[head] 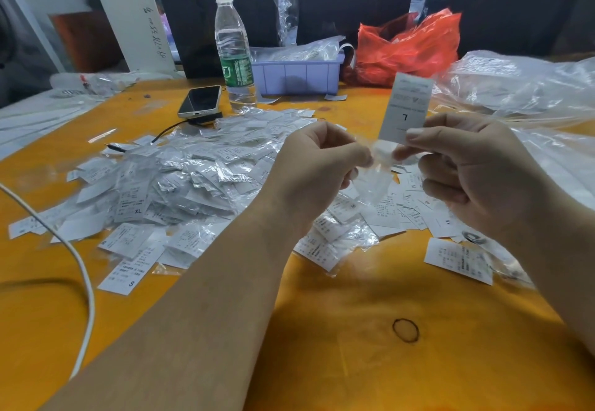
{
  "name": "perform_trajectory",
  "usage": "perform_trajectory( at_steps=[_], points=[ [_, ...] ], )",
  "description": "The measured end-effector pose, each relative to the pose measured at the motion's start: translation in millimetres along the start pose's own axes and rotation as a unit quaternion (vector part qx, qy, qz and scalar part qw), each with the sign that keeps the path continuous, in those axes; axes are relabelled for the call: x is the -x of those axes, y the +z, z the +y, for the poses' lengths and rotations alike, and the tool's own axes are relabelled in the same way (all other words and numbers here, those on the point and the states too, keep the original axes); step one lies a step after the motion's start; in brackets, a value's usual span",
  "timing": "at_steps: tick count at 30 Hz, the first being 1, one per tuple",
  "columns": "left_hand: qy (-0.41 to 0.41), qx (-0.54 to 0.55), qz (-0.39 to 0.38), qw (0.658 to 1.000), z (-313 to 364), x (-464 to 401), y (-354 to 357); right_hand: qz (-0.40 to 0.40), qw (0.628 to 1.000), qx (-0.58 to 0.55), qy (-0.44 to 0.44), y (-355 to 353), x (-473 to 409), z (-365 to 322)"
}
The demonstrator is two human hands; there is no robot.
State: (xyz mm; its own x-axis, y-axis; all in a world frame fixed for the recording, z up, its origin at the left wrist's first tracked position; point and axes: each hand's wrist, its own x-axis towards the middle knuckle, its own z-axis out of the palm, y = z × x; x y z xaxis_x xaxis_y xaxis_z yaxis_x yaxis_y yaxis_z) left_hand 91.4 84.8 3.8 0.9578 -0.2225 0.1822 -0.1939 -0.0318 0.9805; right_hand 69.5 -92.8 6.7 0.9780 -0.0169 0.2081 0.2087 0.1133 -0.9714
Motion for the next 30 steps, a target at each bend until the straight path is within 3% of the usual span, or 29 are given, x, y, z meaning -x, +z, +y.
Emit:
perform_trajectory(
  at_steps=[10, 22, 30],
  points=[
    [0.006, -0.025, -0.063, 0.998, 2.0, 0.5, -4.8, -0.099, 0.993, 0.061, -0.009, -10.4, -2.6, -8.5],
    [0.004, -0.003, -0.102, 0.995, 2.7, 0.1, -8.4, -0.048, 0.995, 0.079, -0.031, -11.6, -4.8, -8.1],
    [0.005, 0.005, -0.110, 0.994, 1.9, 0.0, -7.7, -0.114, 0.989, 0.093, -0.009, -11.1, -4.1, -5.4]
  ],
)
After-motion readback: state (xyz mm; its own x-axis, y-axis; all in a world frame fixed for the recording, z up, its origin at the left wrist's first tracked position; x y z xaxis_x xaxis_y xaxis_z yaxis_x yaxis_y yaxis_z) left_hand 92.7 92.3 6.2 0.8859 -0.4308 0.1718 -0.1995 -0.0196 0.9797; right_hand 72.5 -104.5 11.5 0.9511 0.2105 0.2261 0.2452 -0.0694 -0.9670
